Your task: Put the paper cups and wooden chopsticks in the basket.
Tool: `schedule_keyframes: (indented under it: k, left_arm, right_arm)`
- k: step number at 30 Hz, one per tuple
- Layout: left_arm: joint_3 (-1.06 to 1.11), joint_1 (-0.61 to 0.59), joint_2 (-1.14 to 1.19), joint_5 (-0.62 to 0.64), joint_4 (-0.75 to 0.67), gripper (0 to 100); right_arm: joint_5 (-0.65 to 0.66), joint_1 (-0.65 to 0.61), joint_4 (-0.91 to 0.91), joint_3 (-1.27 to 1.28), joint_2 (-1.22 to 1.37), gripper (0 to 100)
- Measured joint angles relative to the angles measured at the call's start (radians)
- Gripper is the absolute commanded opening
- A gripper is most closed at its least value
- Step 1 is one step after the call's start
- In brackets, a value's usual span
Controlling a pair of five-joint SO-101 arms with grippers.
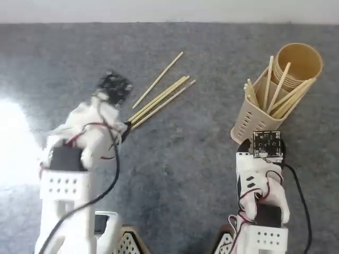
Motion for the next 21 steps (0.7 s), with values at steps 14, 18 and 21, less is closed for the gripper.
schedule_keyframes:
  k: [14, 18, 21]
  left_arm:
    - [-0.72, 0.121, 0.984, -0.018, 0.075, 22]
    - [-0.878, 0.147, 1.206, -0.018, 0.075, 22]
    - [-0.97, 0.138, 1.31, -0.018, 0.075, 22]
  right_arm:
    - [0.058, -0.041, -0.017, 0.002, 0.0, 30.3]
    - [0.058, -0.041, -0.017, 0.002, 0.0, 30.3]
    - [0.058, -0.041, -0.017, 0.002, 0.0, 30.3]
